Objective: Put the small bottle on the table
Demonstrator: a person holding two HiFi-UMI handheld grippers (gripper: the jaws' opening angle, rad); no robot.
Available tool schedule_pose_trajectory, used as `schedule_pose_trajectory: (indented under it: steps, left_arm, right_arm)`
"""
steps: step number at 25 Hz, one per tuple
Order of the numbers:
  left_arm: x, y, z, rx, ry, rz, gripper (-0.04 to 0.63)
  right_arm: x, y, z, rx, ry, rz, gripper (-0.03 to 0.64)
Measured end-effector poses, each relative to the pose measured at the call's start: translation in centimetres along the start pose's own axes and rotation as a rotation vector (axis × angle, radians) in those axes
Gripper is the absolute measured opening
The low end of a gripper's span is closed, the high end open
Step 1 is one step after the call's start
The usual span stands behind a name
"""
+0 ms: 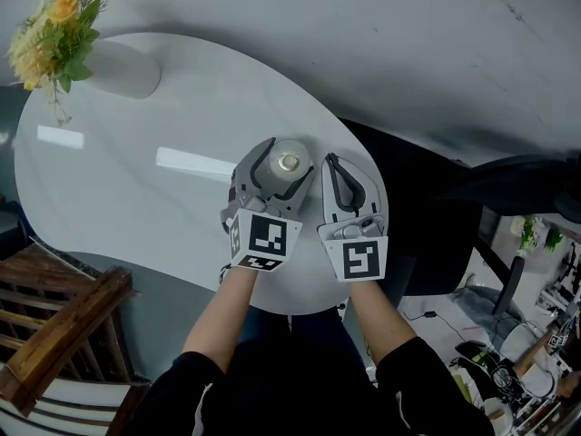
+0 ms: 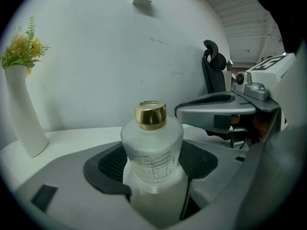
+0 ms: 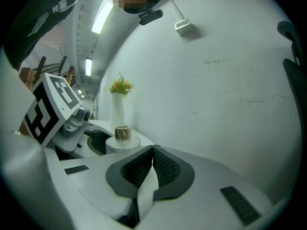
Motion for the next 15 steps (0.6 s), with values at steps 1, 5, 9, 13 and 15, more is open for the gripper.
schedule_pose_trajectory:
  steps: [1, 5, 9, 13, 15]
  left_arm:
    - [0.0, 0.0, 0.0, 0.001, -0.004, 0.005, 0.331]
    - [-0.1, 0.2, 0.1, -0.004, -0.003, 0.011, 0.331]
    - [-0.2, 0.3, 0.1, -0.007, -0.009, 0.021, 0.335]
    - [-0.3, 0.1, -0.4, 0.026, -0.012, 0.020, 0.353]
    - [-0.4, 0.2, -0.9, 0.034, -0.009, 0.015, 0.353]
  right_arm:
    - [0.1, 0.0, 0.0, 0.000, 0.003, -0.001, 0.023]
    - [0.3, 0.0, -0.2, -0.002, 0.011, 0.000, 0.023]
    - [0.7, -0.1, -0.5, -0.005, 0.015, -0.001, 0.023]
    - [1.2, -0.4, -1.2, -0.005, 0.019, 0.000, 0.023]
    - [1.5, -0.6, -1.7, -0.006, 0.019, 0.001, 0.023]
Point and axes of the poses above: the fingertips, and each gripper's own axes: z forward along the fingers, y to its right, x out of its top, the point moved 1 cm from there along -z, backward along the fingers, and after that the axes turned 5 degrees about z, right-handed, at the moved point
